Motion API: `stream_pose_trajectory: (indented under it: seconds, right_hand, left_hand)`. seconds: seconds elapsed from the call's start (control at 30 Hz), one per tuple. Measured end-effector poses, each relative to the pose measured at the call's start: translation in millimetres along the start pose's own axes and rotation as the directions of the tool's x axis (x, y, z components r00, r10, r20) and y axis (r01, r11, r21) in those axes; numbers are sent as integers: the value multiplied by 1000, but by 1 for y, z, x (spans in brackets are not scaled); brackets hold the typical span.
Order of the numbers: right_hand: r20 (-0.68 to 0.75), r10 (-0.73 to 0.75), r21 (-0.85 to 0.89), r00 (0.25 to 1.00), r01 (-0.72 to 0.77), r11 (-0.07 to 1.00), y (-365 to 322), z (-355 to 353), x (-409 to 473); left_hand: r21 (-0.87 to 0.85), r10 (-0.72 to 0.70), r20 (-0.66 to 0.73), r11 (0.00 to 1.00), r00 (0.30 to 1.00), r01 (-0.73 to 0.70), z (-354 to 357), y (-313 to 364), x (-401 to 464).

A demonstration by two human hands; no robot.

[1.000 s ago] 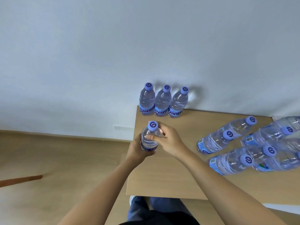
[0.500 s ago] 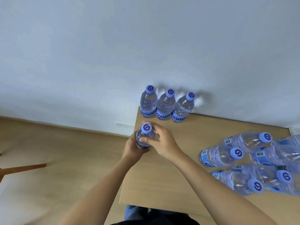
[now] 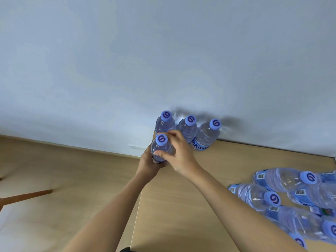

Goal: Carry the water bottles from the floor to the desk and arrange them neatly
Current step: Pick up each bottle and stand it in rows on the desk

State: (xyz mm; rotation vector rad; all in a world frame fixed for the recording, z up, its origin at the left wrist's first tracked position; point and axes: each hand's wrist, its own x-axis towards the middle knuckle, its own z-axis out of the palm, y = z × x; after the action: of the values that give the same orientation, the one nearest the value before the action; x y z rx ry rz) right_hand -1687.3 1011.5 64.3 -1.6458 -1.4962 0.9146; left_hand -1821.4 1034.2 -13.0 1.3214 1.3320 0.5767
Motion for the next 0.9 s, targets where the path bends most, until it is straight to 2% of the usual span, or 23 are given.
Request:
stream_pose_trajectory:
  seconds: [0.53, 0.63, 0.7, 0.8, 0.9]
  right_hand:
    - [48, 43, 24, 998, -44, 999, -2, -10, -7]
    - [-6, 69, 13, 998, -69, 998, 1, -17, -25]
    - [-65, 90, 15, 994, -90, 996, 3, -21, -41]
    - [-144, 114, 6, 983, -114, 993, 3, -24, -64]
    - [-248, 125, 8, 961, -127, 992, 0, -31, -86]
  left_hand:
    - [60, -61, -12, 996, 998, 62, -4, 5, -9]
    - [199, -82, -92, 975, 992, 99, -8, -1, -31]
    - [243, -44, -126, 967, 991, 74, -9, -5, -48]
    - [285, 19, -86, 958, 996, 7, -6, -6, -70]
    - [299, 93, 11, 950, 996, -92, 2, 0, -86]
